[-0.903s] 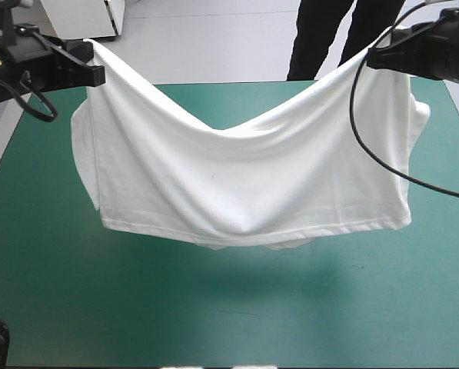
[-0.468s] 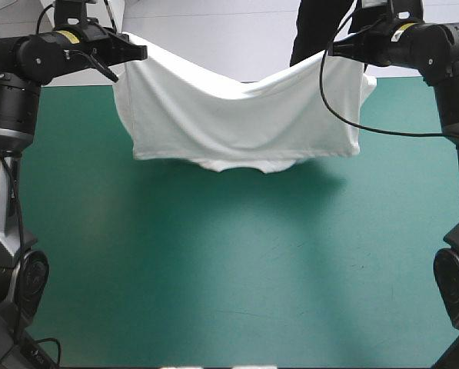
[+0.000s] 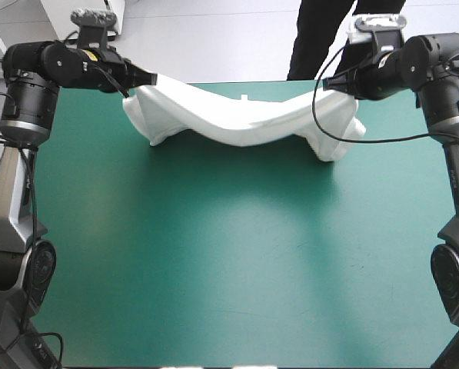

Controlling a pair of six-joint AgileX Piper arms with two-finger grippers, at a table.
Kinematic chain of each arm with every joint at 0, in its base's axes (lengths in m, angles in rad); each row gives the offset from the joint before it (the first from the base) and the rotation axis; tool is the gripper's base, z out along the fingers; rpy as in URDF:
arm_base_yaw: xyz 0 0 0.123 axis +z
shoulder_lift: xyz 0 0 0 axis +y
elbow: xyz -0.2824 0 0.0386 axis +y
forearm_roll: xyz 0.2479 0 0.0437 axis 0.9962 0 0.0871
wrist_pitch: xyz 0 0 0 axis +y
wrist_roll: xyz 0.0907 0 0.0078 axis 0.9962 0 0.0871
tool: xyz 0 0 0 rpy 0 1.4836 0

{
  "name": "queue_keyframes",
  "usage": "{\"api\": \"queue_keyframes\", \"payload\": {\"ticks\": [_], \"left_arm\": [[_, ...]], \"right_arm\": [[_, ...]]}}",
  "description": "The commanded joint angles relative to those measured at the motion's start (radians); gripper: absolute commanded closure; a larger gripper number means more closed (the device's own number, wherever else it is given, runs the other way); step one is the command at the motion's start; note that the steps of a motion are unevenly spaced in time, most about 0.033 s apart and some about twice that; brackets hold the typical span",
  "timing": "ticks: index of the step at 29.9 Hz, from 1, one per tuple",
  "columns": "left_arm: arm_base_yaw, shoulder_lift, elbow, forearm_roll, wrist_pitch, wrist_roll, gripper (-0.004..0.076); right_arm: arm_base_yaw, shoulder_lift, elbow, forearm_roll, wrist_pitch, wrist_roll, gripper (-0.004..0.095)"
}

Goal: Fold the cloth

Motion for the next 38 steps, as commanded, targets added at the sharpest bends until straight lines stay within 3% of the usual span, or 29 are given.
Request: {"api": "queue_keyframes", "payload": {"ticks": [1,12,23,38], "left_arm": [[-0.004,-0.035,0.089,0.013,0.034,-0.031,0.0746],[-0.004,-0.205,0.683,-0.002,-0.058,-0.023,0.0746],[-0.004,-0.418,1.007,-0.05,-0.069,0.029,0.0746],[-0.004,-0.722,1.381,-0.075,0.0,0.014,0.0746]], "right_arm": [[-0.003,-0.046,0.101,0.025,0.028,0.006,0.0925],[-0.003,-0.136,0.562,0.099,0.003,-0.028,0.0925],[-0.003,-0.334,0.939,0.102,-0.011,-0.043,0.0925],[-0.003,-0.676,1.311,0.102,0.036,-0.043,0.0925]]}}
